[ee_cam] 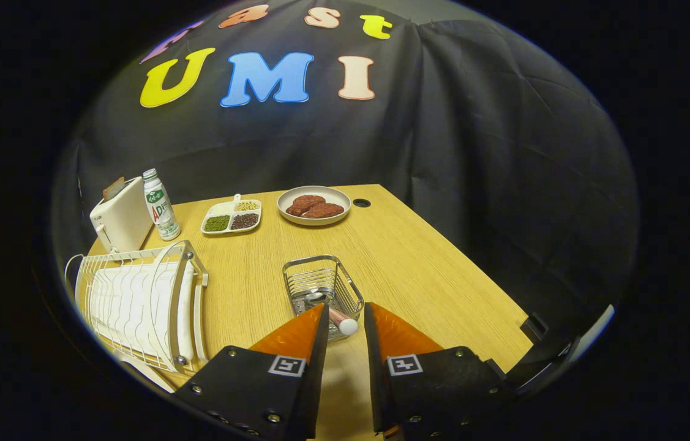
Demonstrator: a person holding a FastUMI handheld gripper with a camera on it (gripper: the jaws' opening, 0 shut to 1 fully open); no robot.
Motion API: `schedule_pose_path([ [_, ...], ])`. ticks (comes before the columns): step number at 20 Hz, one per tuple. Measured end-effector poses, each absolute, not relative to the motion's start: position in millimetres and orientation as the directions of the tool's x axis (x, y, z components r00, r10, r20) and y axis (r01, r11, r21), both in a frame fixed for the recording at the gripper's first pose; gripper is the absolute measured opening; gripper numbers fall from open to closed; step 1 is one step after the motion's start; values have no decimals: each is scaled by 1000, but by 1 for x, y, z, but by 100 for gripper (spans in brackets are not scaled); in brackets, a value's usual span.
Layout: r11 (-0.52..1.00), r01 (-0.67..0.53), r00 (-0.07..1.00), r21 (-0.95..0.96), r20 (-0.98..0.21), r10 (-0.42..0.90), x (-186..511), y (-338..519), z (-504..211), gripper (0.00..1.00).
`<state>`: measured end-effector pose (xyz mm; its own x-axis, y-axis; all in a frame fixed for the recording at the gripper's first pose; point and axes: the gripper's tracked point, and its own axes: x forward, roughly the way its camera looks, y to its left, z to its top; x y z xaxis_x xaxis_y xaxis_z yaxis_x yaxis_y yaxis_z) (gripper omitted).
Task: Take the plate from the dish rack, then take the spoon from the basket and place it into the plate.
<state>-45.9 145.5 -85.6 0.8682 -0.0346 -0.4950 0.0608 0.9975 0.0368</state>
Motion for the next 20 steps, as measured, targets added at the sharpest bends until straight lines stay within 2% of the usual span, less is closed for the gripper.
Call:
schedule_pose_path([
  [2, 998, 24, 872, 58, -489, 7, -45, 152, -82, 34],
  [3, 998, 21, 878, 52, -479, 6, -40, 151, -86, 20],
  [5, 998, -7, 875, 58, -482, 34, -43, 157, -85, 18],
  [7, 999, -34, 878, 42, -475, 50, -44, 161, -84, 6],
  [12, 997, -78, 893, -9, -446, 66, -45, 167, -69, 2],
  [20, 998, -21, 911, -61, -412, -6, -70, 151, -32, 2],
])
